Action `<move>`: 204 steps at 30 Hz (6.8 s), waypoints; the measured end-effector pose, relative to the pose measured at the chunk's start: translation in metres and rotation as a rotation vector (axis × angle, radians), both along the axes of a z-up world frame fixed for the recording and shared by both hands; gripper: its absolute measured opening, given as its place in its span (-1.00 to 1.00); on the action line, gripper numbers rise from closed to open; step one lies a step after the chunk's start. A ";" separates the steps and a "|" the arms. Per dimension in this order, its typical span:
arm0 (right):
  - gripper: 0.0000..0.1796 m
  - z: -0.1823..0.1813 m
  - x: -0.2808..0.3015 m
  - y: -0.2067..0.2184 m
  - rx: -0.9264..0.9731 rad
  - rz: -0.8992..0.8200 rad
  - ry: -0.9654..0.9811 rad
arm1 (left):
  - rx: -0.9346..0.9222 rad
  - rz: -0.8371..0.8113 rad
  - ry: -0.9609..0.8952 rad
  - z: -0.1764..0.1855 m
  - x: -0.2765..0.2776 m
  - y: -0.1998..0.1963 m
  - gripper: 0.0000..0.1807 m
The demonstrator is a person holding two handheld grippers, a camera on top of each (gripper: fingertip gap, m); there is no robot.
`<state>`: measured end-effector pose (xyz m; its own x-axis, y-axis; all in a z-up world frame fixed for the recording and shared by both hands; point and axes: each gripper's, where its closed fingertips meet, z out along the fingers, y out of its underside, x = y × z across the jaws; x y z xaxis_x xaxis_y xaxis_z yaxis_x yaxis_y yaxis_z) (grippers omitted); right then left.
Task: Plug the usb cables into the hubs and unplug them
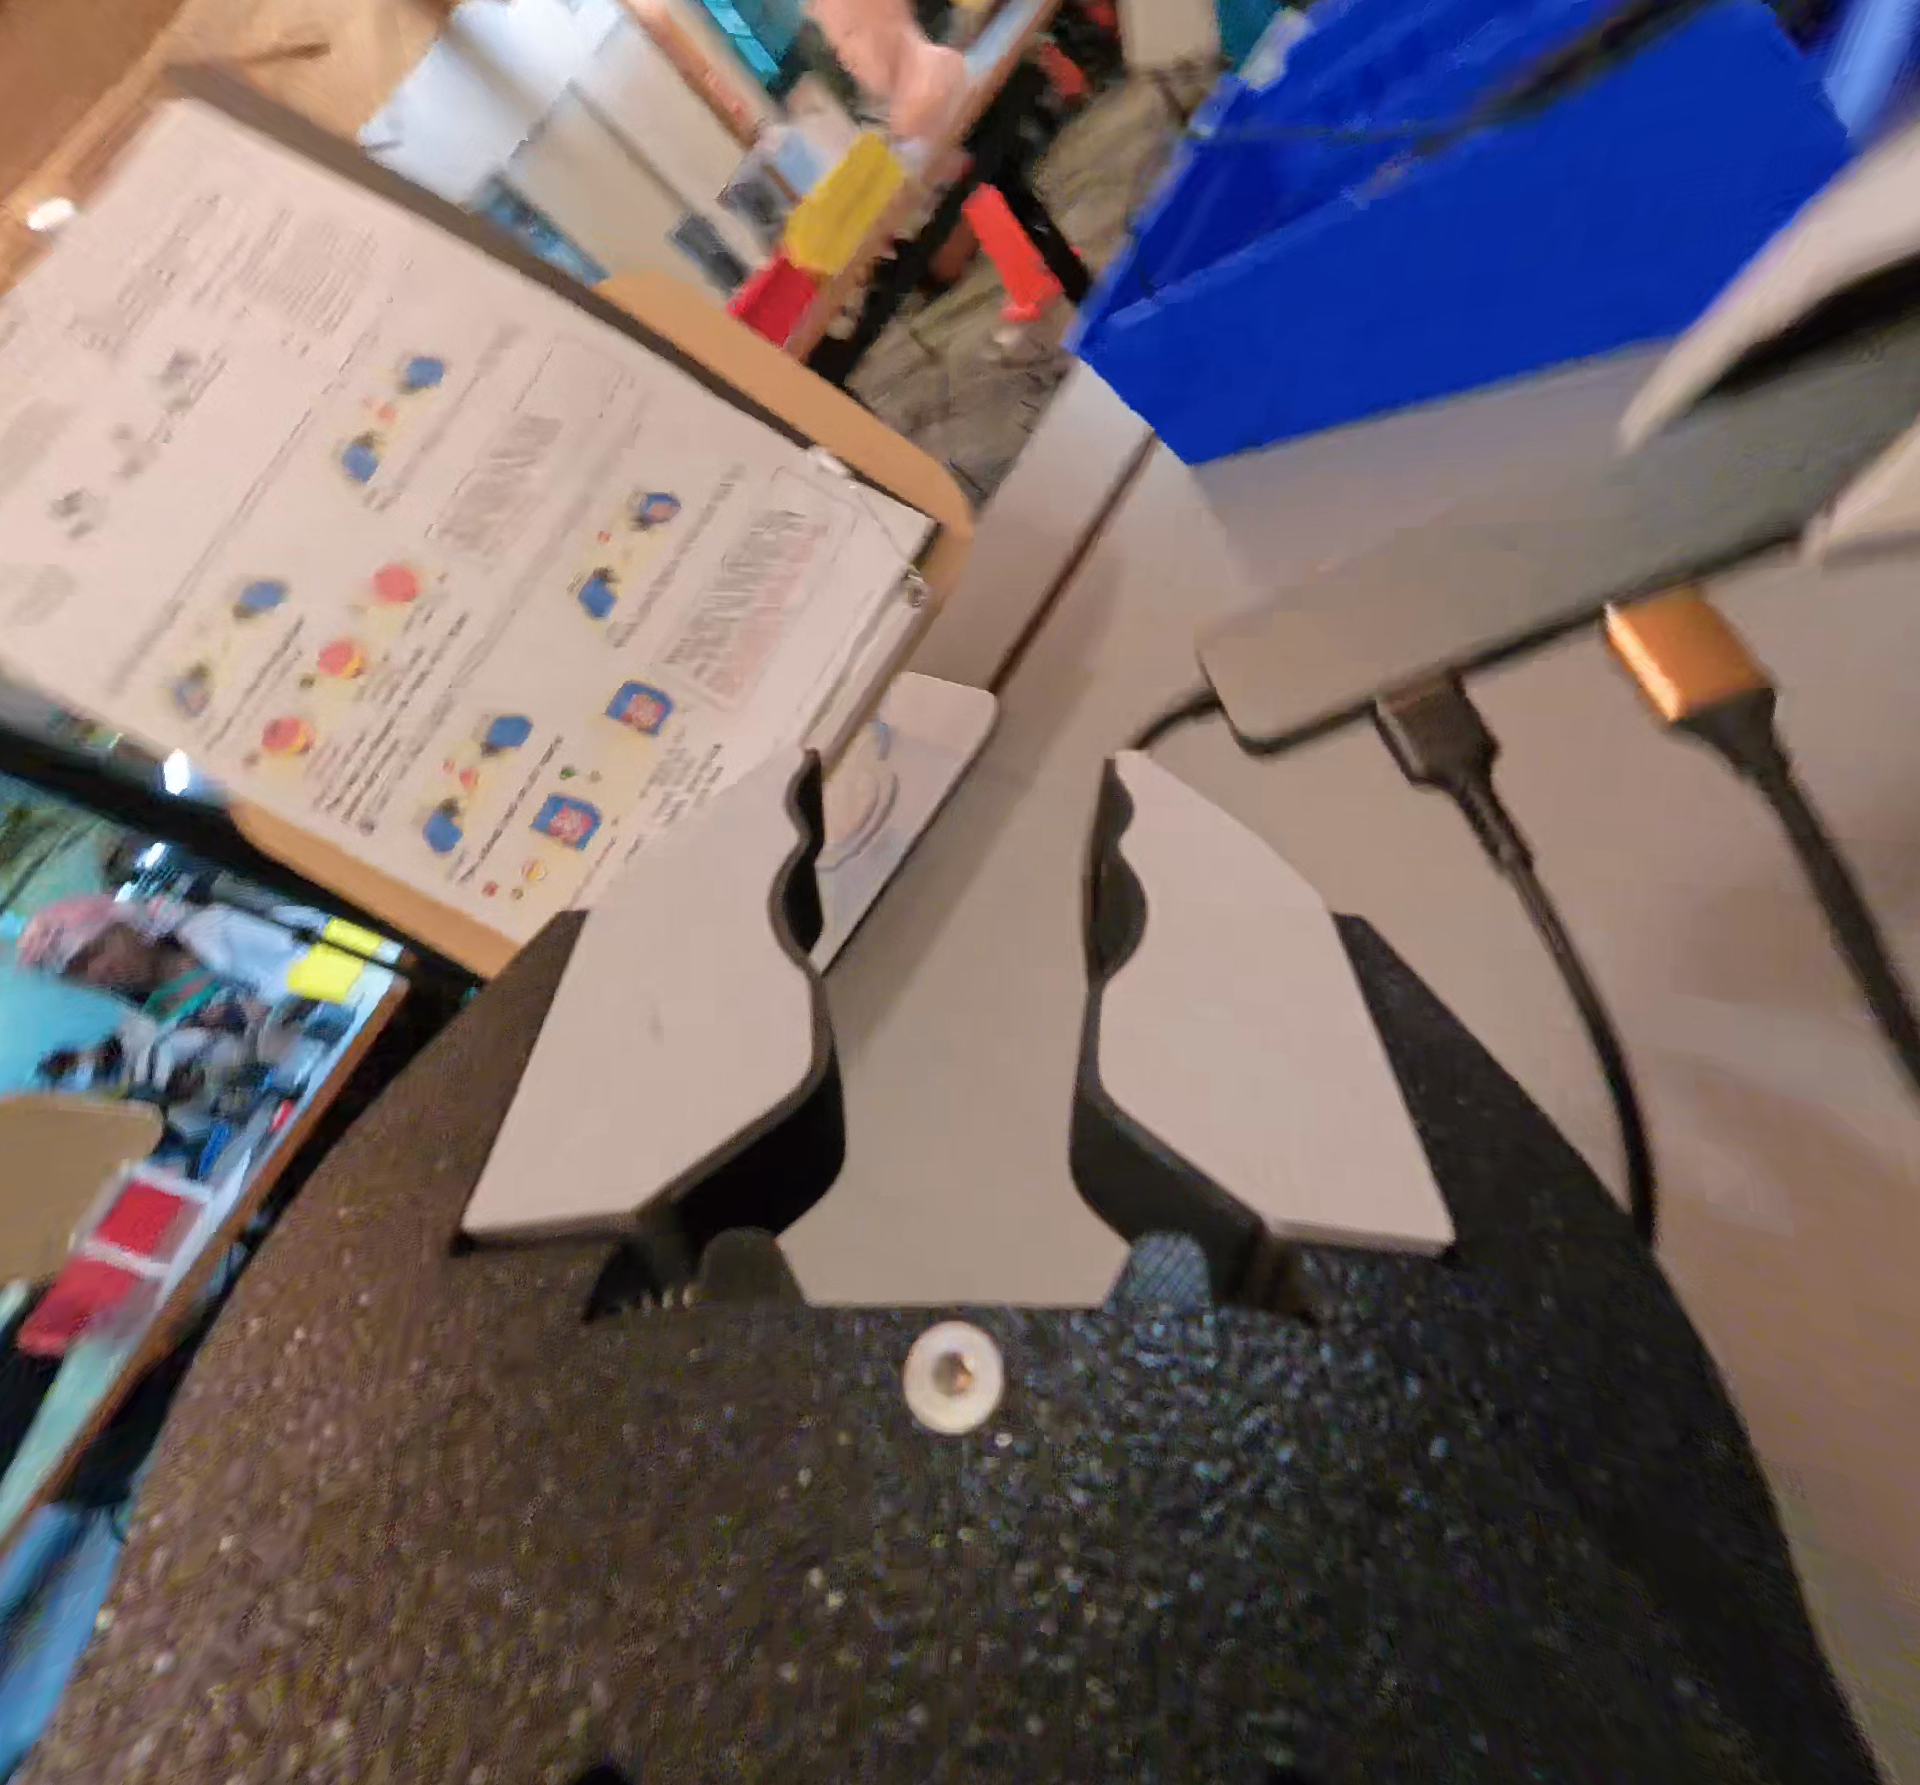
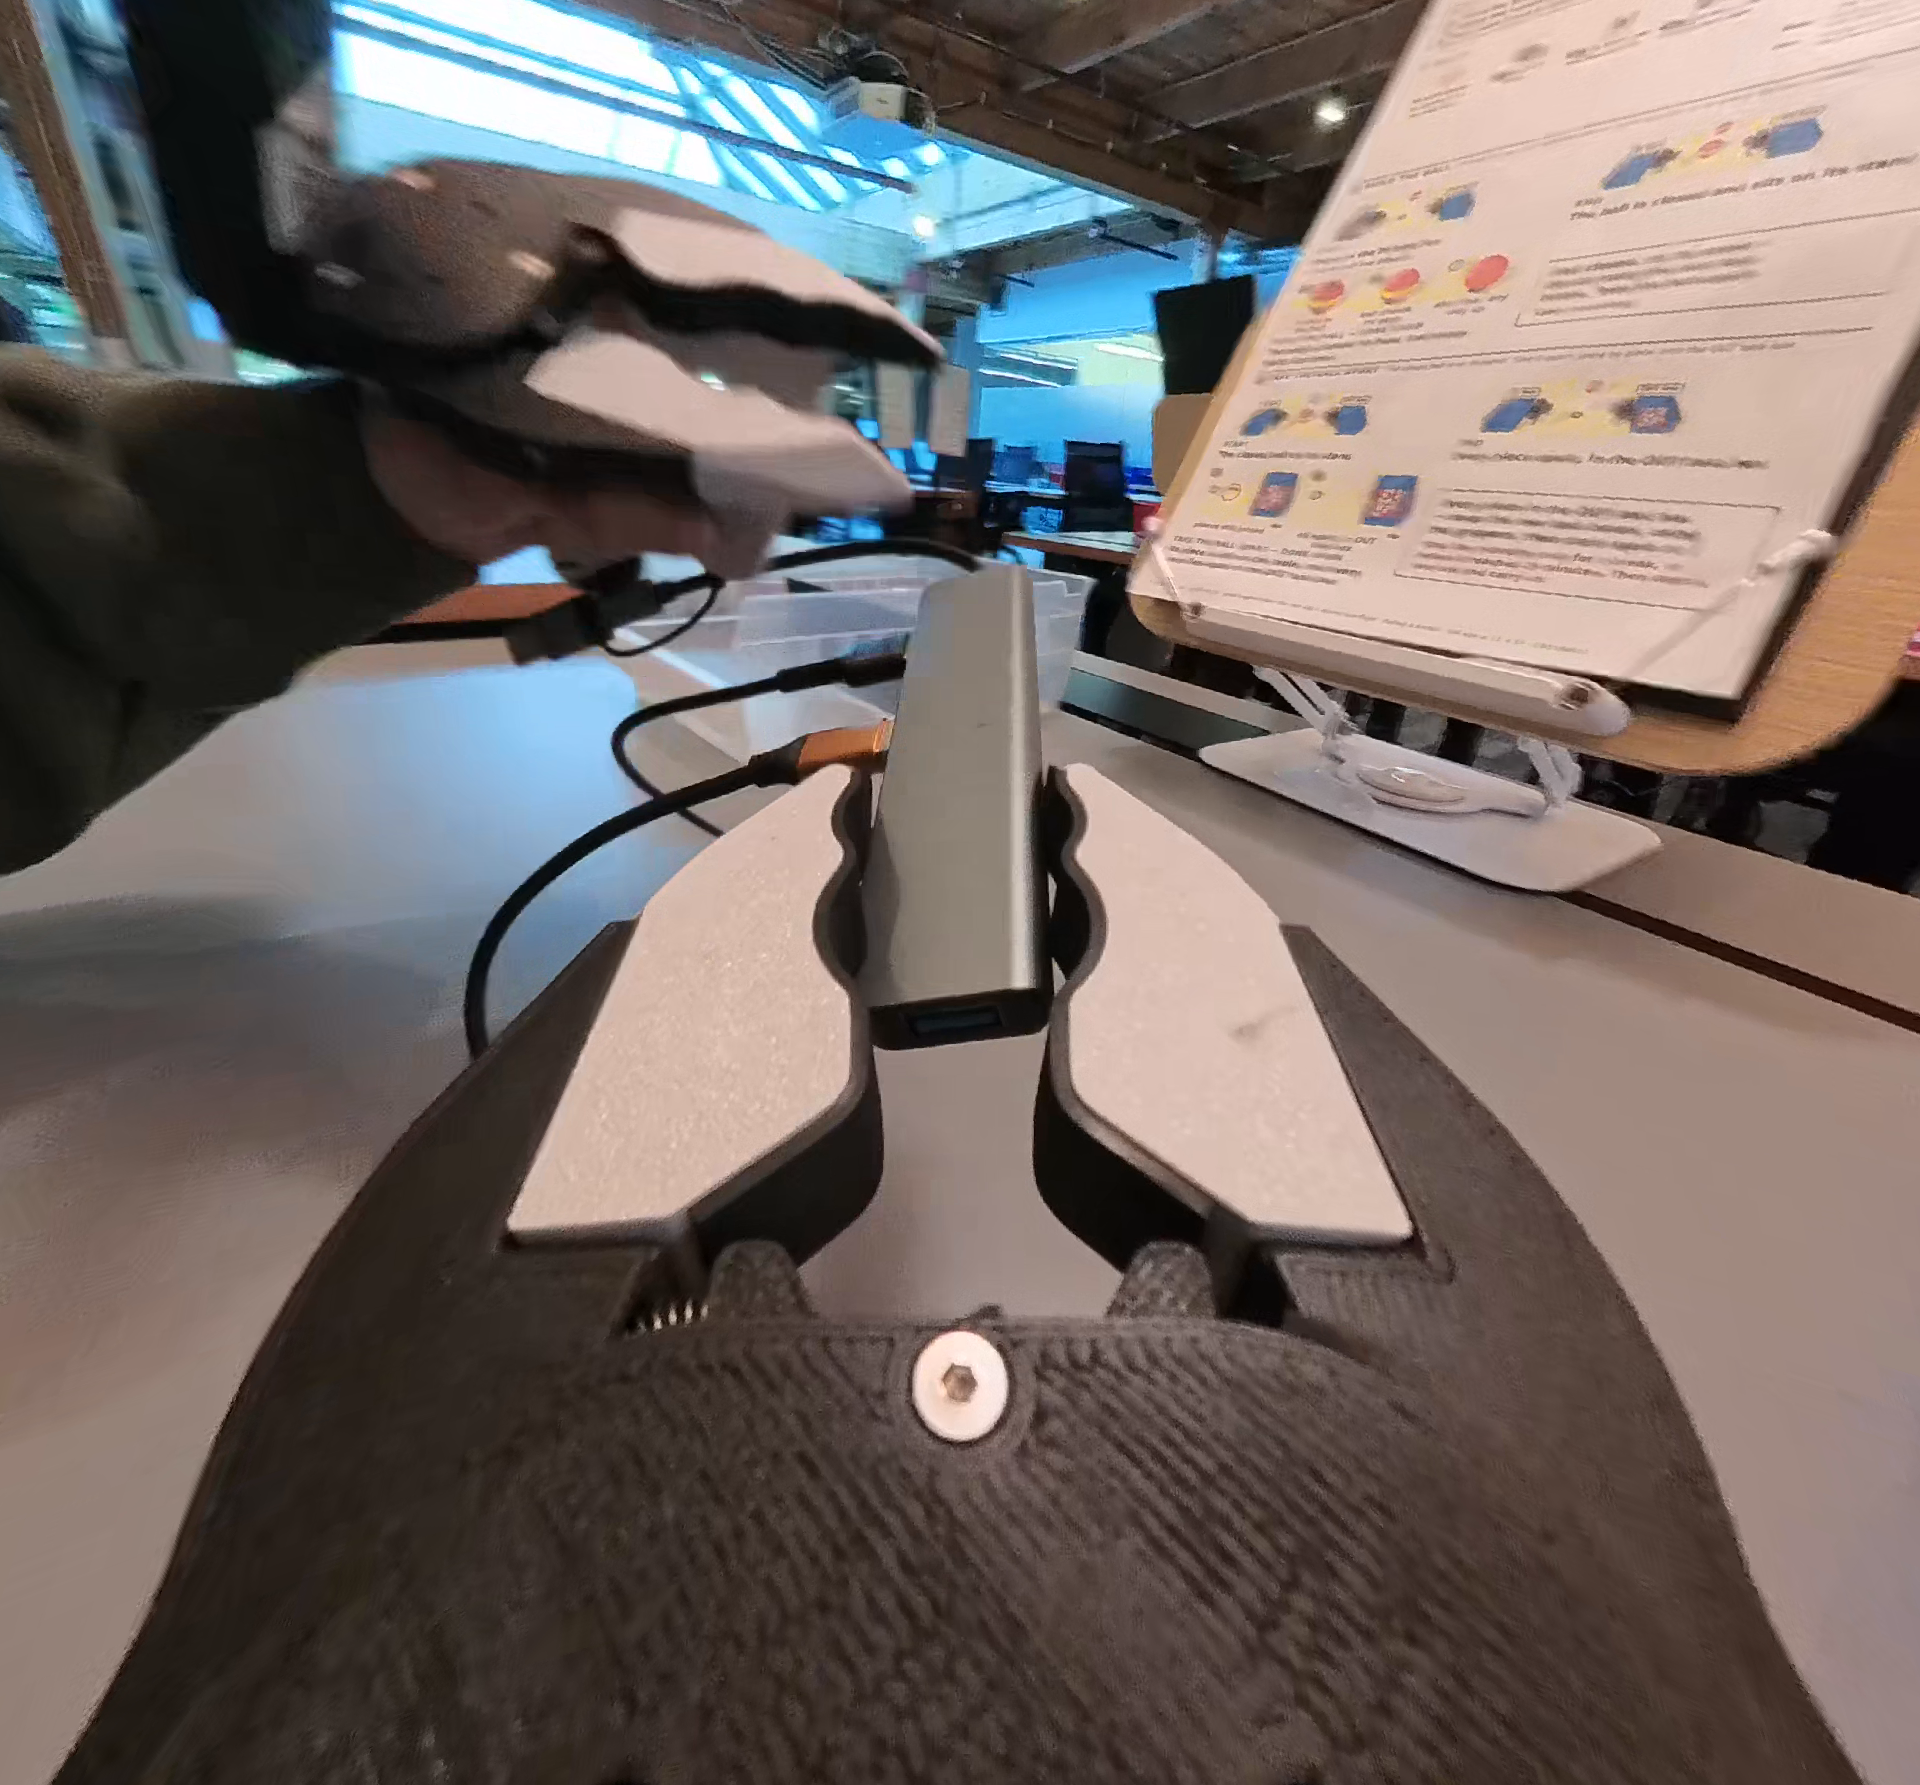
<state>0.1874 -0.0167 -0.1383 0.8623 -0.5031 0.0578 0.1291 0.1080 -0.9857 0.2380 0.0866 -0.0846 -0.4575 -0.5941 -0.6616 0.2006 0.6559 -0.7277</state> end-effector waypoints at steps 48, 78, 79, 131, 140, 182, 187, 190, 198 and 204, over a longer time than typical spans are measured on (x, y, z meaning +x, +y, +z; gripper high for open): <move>-0.65 0.009 0.035 -0.049 0.231 -0.155 0.133 | -0.222 0.057 0.358 -0.057 -0.042 -0.101 -0.85; -0.65 0.005 0.027 -0.033 0.117 -0.144 0.075 | -0.350 0.055 0.507 -0.057 -0.037 -0.103 -0.85; -0.65 0.006 0.027 -0.033 0.121 -0.143 0.077 | -0.346 0.051 0.500 -0.058 -0.037 -0.103 -0.85; -0.53 0.007 0.018 -0.019 0.039 -0.158 -0.074 | -0.494 0.103 0.477 -0.061 -0.041 -0.094 -0.85; -0.32 0.003 0.016 -0.011 -0.017 -0.144 -0.088 | -0.545 0.136 0.451 -0.051 -0.038 -0.090 -0.85; -0.61 0.001 0.017 -0.014 0.059 -0.089 0.068 | -0.454 0.105 0.174 -0.050 -0.045 -0.099 -0.85; -0.61 0.000 0.019 -0.015 0.038 -0.118 0.064 | -0.430 0.083 0.213 -0.052 -0.042 -0.100 -0.85; -0.61 -0.001 0.020 -0.016 0.033 -0.130 0.060 | -0.395 0.072 0.219 -0.053 -0.041 -0.101 -0.85; -0.61 0.000 0.021 -0.018 0.055 -0.116 0.076 | -0.420 0.040 0.253 -0.056 -0.038 -0.103 -0.85; -0.61 -0.001 0.023 -0.017 0.041 -0.127 0.079 | -0.398 0.027 0.256 -0.051 -0.037 -0.102 -0.85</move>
